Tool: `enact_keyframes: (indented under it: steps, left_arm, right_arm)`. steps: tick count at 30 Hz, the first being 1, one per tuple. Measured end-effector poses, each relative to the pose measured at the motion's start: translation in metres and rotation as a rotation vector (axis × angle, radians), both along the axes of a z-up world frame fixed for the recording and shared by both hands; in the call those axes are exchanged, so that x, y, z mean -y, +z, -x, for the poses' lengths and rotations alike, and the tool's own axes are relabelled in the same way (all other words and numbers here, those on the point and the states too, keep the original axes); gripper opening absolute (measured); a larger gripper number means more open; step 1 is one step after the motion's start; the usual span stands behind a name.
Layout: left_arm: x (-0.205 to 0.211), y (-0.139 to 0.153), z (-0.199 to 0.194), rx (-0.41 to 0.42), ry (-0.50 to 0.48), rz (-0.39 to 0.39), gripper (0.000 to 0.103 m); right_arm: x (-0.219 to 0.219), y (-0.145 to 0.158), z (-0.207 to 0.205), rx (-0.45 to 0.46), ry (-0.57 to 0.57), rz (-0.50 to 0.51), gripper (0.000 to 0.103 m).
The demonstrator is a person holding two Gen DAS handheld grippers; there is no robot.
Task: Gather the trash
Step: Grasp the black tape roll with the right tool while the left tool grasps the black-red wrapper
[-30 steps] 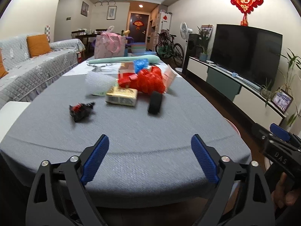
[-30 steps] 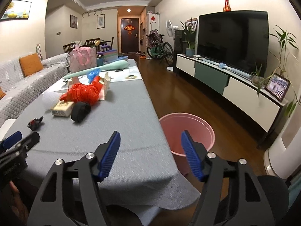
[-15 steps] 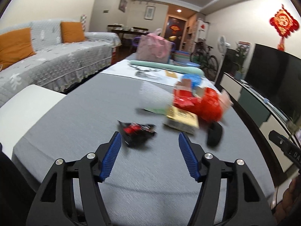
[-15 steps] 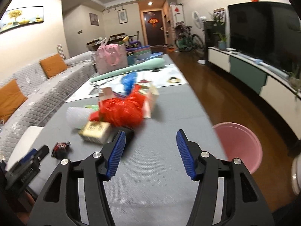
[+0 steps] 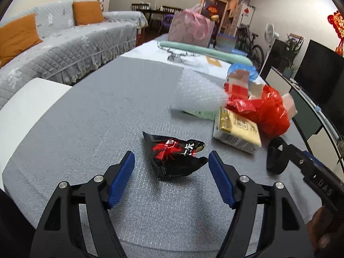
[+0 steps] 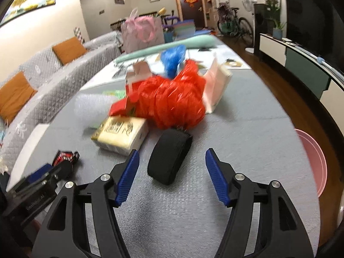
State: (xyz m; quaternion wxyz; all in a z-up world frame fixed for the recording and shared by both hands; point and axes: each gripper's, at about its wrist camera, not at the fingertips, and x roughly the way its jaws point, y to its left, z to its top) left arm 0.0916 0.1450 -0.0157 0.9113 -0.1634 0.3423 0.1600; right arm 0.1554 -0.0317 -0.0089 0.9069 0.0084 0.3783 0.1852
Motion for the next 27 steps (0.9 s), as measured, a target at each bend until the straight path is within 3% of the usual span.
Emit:
enact_keyframes:
  steps: [12,19,25,27]
  left_arm:
    - [-0.003,-0.009,-0.015,-0.082,0.000,0.035,0.071]
    - [-0.001,-0.009,-0.018,-0.107,-0.007,0.012,0.073]
    - [-0.005,-0.009,-0.019,-0.131,0.011,-0.011,0.072]
    - [-0.006,-0.009,-0.017,-0.132,0.014,-0.019,0.061]
  right_arm:
    - [-0.007,-0.009,-0.007,-0.065,-0.006,0.023,0.060]
    - [-0.005,-0.013,-0.008,-0.079,0.002,0.028,0.027]
    - [0.000,-0.011,-0.006,-0.067,-0.009,0.013,0.024]
    - [0.002,-0.010,-0.004,-0.061,-0.010,0.009,0.024]
